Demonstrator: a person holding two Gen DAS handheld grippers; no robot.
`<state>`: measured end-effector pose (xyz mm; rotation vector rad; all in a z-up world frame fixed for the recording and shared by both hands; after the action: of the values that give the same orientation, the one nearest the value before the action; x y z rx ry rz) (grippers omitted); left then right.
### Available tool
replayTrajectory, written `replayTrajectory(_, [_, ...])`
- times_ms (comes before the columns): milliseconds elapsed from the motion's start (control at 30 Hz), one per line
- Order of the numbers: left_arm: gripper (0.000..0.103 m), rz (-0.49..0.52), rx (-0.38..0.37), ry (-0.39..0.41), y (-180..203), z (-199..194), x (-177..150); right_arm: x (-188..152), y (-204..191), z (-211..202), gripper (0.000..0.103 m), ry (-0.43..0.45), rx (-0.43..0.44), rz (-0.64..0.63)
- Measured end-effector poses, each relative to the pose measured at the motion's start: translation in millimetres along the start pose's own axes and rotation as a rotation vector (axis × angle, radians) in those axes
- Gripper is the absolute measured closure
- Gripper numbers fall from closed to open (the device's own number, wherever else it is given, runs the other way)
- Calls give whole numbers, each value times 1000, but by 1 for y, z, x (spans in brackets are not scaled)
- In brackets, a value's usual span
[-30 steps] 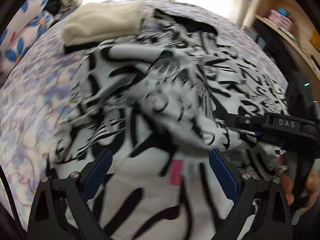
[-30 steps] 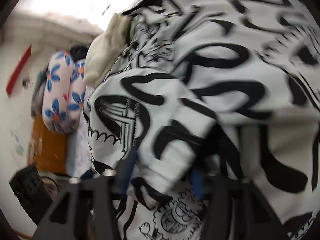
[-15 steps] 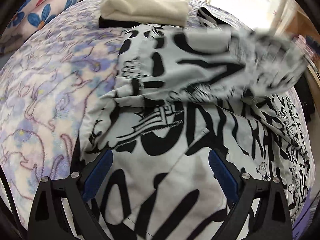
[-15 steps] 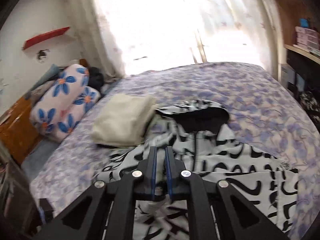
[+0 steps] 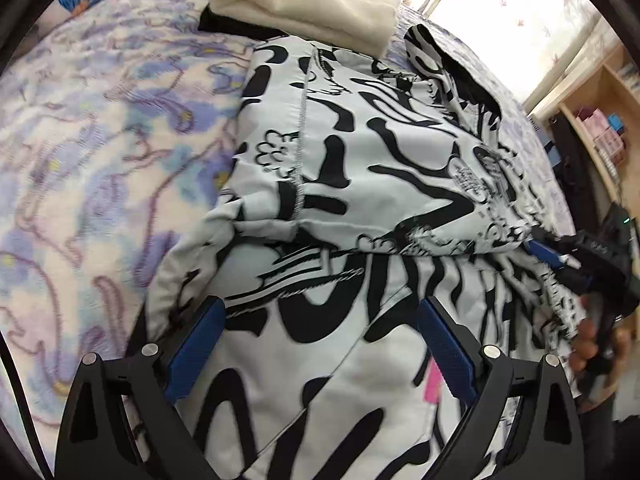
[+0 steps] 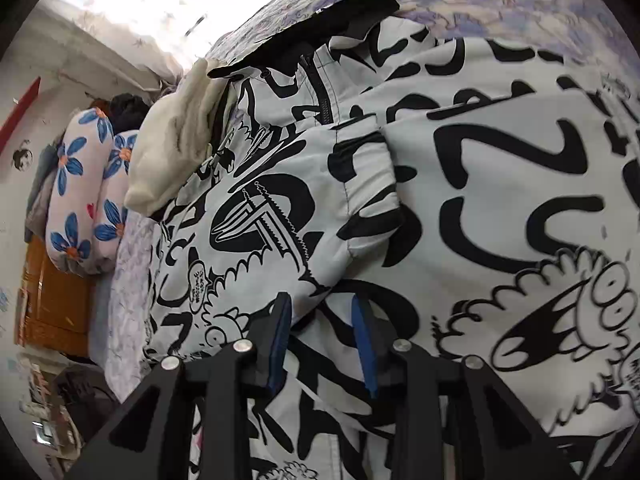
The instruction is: Fold large clothes
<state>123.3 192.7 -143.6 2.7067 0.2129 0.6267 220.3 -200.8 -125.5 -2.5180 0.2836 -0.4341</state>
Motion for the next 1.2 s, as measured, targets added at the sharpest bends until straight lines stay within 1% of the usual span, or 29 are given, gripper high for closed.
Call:
replayTrajectory(67, [7, -17, -43, 8, 2, 4, 5, 2, -2, 6, 69, 17, 25, 23])
replayTrajectory(133, [7, -43, -59, 14, 3, 9, 12, 6, -4, 13, 69, 35, 64, 54])
replayTrajectory(200, [7, -69, -91, 29, 1, 16, 22, 10, -8, 18, 68, 66, 80, 63])
replayTrajectory(233, [7, -81, -97, 35, 0, 19, 25, 11, -10, 19, 68, 79, 77, 52])
replayTrajectory(267, [8, -95, -92, 42, -2, 22, 29, 11, -14, 22, 72, 88, 59, 29])
replayTrajectory(300, [16, -118, -75, 52, -4, 24, 34, 11, -19, 23, 90, 95, 30, -1])
replayTrajectory(333, [23, -132, -57, 59, -5, 24, 36, 11, -23, 22, 99, 105, -5, -33])
replayTrajectory(367, [37, -150, -33, 61, -8, 24, 38, 10, -25, 20, 99, 112, -24, -56])
replayTrajectory(400, [47, -175, -17, 63, -12, 24, 38, 7, -26, 13, 99, 132, -16, -64])
replayTrajectory(433, [52, -195, -22, 65, -17, 24, 36, 2, -28, 2, 99, 162, -2, -76])
replayTrajectory(467, [60, -212, -29, 70, -22, 23, 34, -5, -31, -7, 99, 188, 4, -90])
replayTrajectory(500, [66, -222, -28, 69, -26, 24, 31, -10, -31, -11, 100, 200, 4, -94])
replayTrajectory(567, [68, -228, -38, 64, -32, 25, 28, -24, -30, -9, 99, 199, -34, -101])
replayTrajectory(633, [68, -225, -53, 58, -34, 26, 28, -32, -23, 10, 99, 159, -114, -123])
replayTrajectory(667, [68, -215, -48, 47, -32, 26, 30, -33, -17, 16, 99, 138, -116, -112])
replayTrajectory(700, [68, -199, -31, 32, -29, 25, 32, -32, -10, 19, 99, 124, -96, -84])
replayTrajectory(767, [66, -160, 8, 16, -25, 18, 34, -28, -4, 12, 94, 113, -49, -23])
replayTrajectory(800, [66, -131, 30, 5, -19, 13, 34, -26, -3, 8, 92, 105, -42, -7])
replayTrajectory(867, [65, -75, 63, -7, -8, -1, 34, -26, -3, -5, 91, 87, -54, 4])
replayTrajectory(933, [65, -12, 88, 5, 8, -15, 40, -31, -4, -17, 91, 96, -87, 0])
replayTrajectory(1000, [64, 50, 119, 34, 24, -29, 51, -35, -8, -31, 91, 126, -119, -21])
replayTrajectory(1033, [62, 72, 127, 55, 28, -37, 53, -37, -11, -38, 91, 149, -125, -32])
replayTrajectory(1067, [57, 99, 134, 85, 36, -41, 61, -39, -14, -45, 91, 176, -133, -46])
replayTrajectory(1100, [55, 122, 140, 114, 44, -42, 68, -39, -20, -49, 91, 202, -130, -64])
replayTrajectory(1200, [55, 153, 133, 150, 56, -35, 89, -32, -40, -46, 91, 246, -115, -124])
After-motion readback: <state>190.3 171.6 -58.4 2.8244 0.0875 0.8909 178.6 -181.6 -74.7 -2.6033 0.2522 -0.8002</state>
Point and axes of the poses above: each gripper's, at about its wrist camera, not at the fingertips, and z roughly the way its jaws point, y to its right, x to its top, the point moved 1 cm from there along z, roughly the way its jaws point, and after that the axes turned 5 degrees about z, right-handed, at the moved point
